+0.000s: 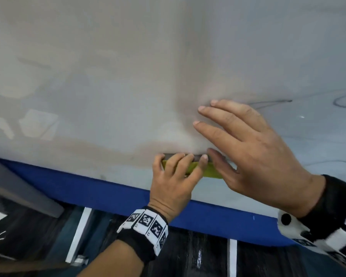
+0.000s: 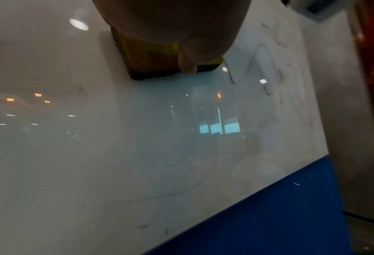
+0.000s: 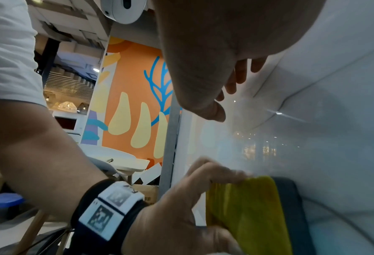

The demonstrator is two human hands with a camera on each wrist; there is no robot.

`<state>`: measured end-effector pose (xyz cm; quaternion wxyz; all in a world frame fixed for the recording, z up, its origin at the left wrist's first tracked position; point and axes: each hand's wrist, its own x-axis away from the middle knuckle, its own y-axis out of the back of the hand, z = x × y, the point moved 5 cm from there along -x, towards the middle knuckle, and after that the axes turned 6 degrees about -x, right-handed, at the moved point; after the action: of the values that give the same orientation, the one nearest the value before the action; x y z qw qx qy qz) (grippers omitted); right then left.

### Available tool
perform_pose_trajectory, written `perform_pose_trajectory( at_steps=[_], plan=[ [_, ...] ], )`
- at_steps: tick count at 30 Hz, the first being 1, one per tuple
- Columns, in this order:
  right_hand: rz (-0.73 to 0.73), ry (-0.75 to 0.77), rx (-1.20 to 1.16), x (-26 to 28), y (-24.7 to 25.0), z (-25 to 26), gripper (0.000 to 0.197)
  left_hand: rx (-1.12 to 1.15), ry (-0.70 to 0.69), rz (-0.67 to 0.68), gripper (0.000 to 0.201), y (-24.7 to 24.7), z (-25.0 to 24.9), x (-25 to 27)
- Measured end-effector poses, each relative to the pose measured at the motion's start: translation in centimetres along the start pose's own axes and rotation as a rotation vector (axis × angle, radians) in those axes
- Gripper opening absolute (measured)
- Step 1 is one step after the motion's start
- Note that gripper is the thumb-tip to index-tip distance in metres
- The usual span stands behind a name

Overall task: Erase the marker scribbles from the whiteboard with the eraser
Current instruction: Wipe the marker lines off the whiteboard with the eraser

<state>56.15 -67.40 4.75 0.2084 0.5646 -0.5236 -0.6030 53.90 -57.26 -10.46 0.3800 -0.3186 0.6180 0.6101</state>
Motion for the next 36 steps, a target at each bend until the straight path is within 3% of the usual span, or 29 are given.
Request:
perform_pose_trajectory(
  at_steps=[7,14,16,18,22,28,32,36],
  plan=[
    [0.04,-0.076,0.009,0.8,3.1,-1.6,0.047,-0.018,-0.067,-0.096,0.062,4.1,1.7,-6.9],
    [0.098,-0.15,0.022,1.7,3.5,-1.1,0.051,0.007,-0.325,-0.044,0.024,5.6,0.6,-10.1],
    [0.078,-0.198,0.036,1.7,3.7,-1.1,0.06,0.038,-0.29,-0.074,0.02,6.6,0.8,-11.9],
    [-0.003,-0.249,0.07,1.1,4.0,-1.3,0.063,0.087,-0.25,-0.084,0.028,7.3,1.0,-13.5],
    [-0.164,-0.259,0.161,-0.3,5.0,-2.0,0.059,0.153,-0.218,-0.041,0.041,8.4,1.5,-15.5],
    [-0.263,-0.201,0.273,-1.1,7.3,-3.1,0.042,0.171,-0.248,-0.016,0.033,12.7,3.0,-19.7],
    [-0.304,-0.215,0.281,-2.3,10.6,-4.2,0.037,0.015,-0.178,-0.113,0.038,16.9,5.5,-25.4],
    [-0.287,-0.153,0.311,-3.5,12.0,-4.2,0.038,-0.155,-0.199,-0.073,0.047,17.4,6.4,-28.4]
  ],
)
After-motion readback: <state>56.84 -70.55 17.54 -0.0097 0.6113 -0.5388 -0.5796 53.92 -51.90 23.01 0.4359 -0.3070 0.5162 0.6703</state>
